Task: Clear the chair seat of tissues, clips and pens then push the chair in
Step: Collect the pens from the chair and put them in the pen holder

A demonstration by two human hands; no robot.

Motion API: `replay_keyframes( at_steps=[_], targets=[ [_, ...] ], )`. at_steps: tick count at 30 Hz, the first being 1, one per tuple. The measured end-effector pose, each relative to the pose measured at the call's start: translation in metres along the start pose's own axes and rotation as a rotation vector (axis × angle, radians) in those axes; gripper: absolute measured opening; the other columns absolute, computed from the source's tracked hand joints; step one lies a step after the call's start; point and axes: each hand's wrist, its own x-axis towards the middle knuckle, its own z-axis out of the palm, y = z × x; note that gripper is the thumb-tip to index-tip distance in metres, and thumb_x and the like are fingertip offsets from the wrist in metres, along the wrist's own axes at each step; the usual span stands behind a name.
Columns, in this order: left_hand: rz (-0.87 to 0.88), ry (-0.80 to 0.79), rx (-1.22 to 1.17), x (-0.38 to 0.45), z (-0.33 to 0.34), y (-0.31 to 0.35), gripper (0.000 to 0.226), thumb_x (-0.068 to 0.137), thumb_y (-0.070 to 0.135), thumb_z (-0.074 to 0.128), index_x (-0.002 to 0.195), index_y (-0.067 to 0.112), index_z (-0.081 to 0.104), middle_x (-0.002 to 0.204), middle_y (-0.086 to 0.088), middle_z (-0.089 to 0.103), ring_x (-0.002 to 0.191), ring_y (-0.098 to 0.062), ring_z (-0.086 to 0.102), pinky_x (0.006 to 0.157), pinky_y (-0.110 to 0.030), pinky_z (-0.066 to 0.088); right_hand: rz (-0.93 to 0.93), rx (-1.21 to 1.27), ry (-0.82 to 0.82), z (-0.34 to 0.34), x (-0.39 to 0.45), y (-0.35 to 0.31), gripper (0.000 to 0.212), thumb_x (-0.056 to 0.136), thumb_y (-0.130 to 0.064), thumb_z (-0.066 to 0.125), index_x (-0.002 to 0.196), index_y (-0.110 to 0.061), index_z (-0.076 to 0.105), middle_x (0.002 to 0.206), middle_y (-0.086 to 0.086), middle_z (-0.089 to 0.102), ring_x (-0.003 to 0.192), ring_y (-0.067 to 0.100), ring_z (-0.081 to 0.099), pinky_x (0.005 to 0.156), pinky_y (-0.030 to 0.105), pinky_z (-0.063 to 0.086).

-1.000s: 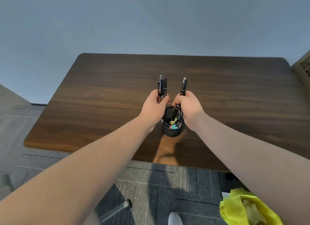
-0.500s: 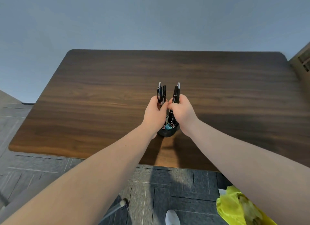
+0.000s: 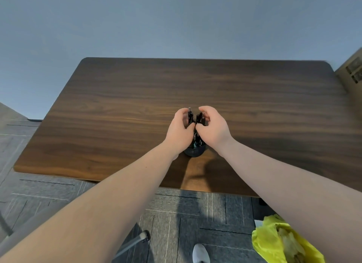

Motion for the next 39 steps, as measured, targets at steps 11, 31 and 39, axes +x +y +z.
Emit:
replay_keyframes(
  at_steps=[11,31,39],
  targets=[
    [0.046,-0.088,0.366,-0.052,-0.044,-0.010,0.064,0.096,0.019,0.052,0.151,0.016,0.020,0.158,-0.005,0.022,0.145,-0.021,0.023,0.116,-0.033,0.024,-0.145,-0.308,0.015,-0.001,-0.047,-0.004,0.059,0.093,-0.017,0.054,0.147,-0.024,0.031,0.157,0.001,0.028,0.145,0.019,0.026,0.117,0.038,0.027],
    [0.049,-0.155,0.774,-0.289,-0.210,-0.113,0.069,0.095,0.038,0.049,0.152,0.022,0.014,0.161,-0.006,0.010,0.149,-0.026,0.008,0.121,-0.042,0.016,-0.199,-0.448,-0.124,0.121,-0.309,-0.055,0.064,0.095,-0.035,0.051,0.150,-0.028,0.019,0.160,0.001,0.020,0.147,0.019,0.019,0.117,0.040,0.027],
    [-0.015,-0.079,0.826,-0.378,-0.249,-0.119,0.066,0.097,0.039,0.045,0.152,0.018,0.015,0.161,-0.008,0.009,0.149,-0.026,0.010,0.121,-0.039,0.015,-0.263,-0.465,-0.212,0.146,-0.374,-0.067,0.064,0.095,-0.039,0.049,0.150,-0.027,0.019,0.160,-0.001,0.022,0.147,0.018,0.019,0.119,0.041,0.024]
  ],
)
